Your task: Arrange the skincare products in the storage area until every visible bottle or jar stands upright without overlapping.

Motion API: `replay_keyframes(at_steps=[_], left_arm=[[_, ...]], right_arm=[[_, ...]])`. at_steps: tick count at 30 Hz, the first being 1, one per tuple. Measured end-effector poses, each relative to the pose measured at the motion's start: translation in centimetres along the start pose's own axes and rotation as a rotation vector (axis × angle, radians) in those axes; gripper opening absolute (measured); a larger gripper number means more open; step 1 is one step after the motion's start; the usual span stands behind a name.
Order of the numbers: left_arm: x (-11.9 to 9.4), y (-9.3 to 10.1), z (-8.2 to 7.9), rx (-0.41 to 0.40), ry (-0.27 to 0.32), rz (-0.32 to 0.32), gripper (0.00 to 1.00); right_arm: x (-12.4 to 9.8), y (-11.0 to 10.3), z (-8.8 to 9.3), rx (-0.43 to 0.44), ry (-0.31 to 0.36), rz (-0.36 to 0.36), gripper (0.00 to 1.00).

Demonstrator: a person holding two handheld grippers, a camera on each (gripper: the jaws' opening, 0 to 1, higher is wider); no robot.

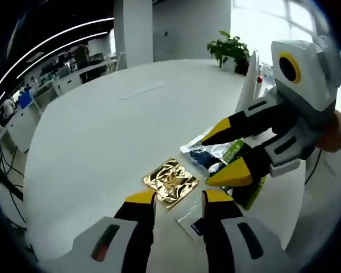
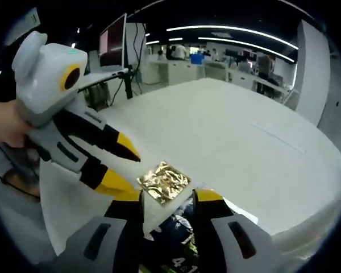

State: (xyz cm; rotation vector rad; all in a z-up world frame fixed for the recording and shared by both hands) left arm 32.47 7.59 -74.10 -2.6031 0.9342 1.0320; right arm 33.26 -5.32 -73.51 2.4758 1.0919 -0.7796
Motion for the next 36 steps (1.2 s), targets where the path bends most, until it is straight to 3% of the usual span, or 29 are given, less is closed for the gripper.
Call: replay_keyframes(at_steps=[11, 21, 32, 36], left_arm=[[-2.9, 2.2, 0.6, -0.07, 0.019, -0.026, 0.49], [-5.3, 4.2, 1.5, -0.143, 0.044, -0.045, 0.6], [-8.0, 6.6, 2.7, -0.192, 0.057, -0.066, 0.74], [-8.9, 7.7, 2.8, -0.207, 0.077, -0.045, 0.79]], right_arm=[[-4.4, -1.7, 0.6, -0.028, 0.039, -0.021, 0.51], [-9.1, -2.0, 2.3, -0.023, 0.064, -0.014, 0.64], [-15.2, -0.2, 4.0, 0.066, 0.105, 0.024, 0.8], [-17.3, 0.7, 4.7, 0.087, 0.117, 0.046, 0.84]])
Point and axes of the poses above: the point that each gripper's makers call its tool centre point, and the gripper's own axes: x roughly forward along the fingers, y roughly to its right, z roughly out of its underside, the point moved 7 cm from there along -x, roughly backward along the fingers, and after that the axes turned 3 degrees about z, right-handed, at the moved point
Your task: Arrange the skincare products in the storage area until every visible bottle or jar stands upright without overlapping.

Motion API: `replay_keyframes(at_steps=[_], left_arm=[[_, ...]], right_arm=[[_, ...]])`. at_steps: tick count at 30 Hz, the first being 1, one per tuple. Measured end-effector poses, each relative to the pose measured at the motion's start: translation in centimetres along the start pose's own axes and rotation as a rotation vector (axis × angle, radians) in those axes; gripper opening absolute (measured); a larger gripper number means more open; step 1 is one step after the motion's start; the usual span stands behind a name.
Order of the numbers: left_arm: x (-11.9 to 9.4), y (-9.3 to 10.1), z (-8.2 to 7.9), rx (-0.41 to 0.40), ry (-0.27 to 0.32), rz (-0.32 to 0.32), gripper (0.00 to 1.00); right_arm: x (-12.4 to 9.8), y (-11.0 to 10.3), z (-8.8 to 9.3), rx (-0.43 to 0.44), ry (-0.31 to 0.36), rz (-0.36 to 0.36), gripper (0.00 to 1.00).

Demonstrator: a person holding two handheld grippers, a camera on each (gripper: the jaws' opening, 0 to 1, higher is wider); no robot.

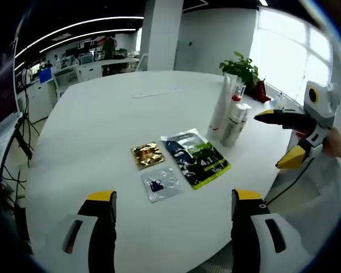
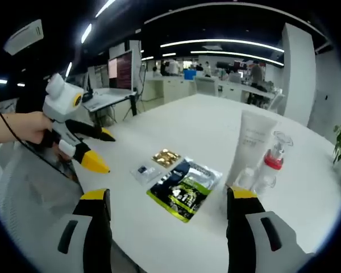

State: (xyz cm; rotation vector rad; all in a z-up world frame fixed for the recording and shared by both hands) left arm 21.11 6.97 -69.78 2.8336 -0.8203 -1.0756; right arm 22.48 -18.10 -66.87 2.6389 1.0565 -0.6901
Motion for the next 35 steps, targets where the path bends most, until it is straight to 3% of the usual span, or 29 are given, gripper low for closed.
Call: replay_keyframes(at_steps=[9, 18, 24, 35], left_arm=[[-1.9, 1.4, 0.9, -0.009, 0.01, 0.009, 0.9], [-2.6, 2.8, 1.4, -0.045, 0.043, 0.016, 0.99], [-2.8, 3.1, 0.9, -0.054, 0.081, 0.008, 0.99], [-2.8, 2.7, 1.1, -0.073, 0.079, -0.007, 0.99]], right_arm=[[-3.3, 2.5, 1.4, 0.042, 0.001, 0.061, 0.87], [-5.3, 3.5, 1.6, 0.133, 0.069, 0.101, 0.96], [-5.3, 3.4, 1.6, 0.139, 0.069, 0.104, 1.0], [-5.2, 3.0, 1.8, 0.146, 0.041, 0.083, 0.99]])
Point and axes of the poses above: the point that each gripper's makers call its tool centre point, and the gripper's own axes: x roughly forward along the fingers, y roughly to its right, z roughly out of its underside, the point moved 7 cm from there along -x, roughly backward along the fingers, and after that the axes turned 3 degrees about z, right-handed, at the moved point
